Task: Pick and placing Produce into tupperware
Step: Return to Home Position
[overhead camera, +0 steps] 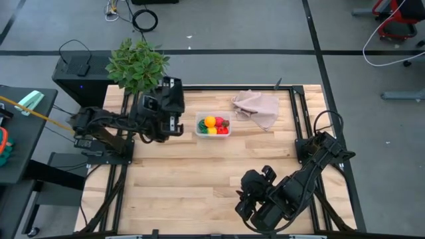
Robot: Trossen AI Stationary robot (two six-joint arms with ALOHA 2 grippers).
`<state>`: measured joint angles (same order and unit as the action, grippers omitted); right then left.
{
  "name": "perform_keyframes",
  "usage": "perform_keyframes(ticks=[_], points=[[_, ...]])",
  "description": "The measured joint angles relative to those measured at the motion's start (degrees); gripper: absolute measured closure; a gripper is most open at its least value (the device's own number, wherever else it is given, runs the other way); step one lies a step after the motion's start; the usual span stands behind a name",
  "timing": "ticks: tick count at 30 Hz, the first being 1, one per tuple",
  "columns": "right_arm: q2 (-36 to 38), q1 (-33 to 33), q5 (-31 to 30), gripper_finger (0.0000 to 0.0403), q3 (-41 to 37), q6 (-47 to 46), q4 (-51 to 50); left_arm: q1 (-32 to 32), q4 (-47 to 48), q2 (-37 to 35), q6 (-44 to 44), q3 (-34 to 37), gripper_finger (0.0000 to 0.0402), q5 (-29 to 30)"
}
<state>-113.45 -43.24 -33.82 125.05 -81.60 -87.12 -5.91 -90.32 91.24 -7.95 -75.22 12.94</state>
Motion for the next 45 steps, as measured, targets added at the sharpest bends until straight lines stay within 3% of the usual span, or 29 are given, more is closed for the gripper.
perform_keyframes(ticks=[8,18,25,36,45], points=[[0.00,1.20,0.02,0.0208,0.00,0.13,-0.03,0.39,0.25,-10.34,-1.37,15.39,0.0400,-8.12],[0.00,3.34,0.02,0.0208,0.00,0.27,-0.03,1.27,0.31,-29.88,1.75,46.82,0.0400,-8.57],[0.00,4.54,0.02,0.0208,0.00,0.31,-0.01,1.35,0.31,-41.72,3.89,60.95,0.0400,-8.37],[0.00,7.12,1.20,0.0208,0.00,0.31,0.88,1.35,0.61,-53.59,10.68,74.35,0.0400,-8.66],[0.00,8.46,1.44,0.0208,0.00,0.28,1.61,3.84,12.97,-59.10,12.51,74.71,0.0400,-10.56]])
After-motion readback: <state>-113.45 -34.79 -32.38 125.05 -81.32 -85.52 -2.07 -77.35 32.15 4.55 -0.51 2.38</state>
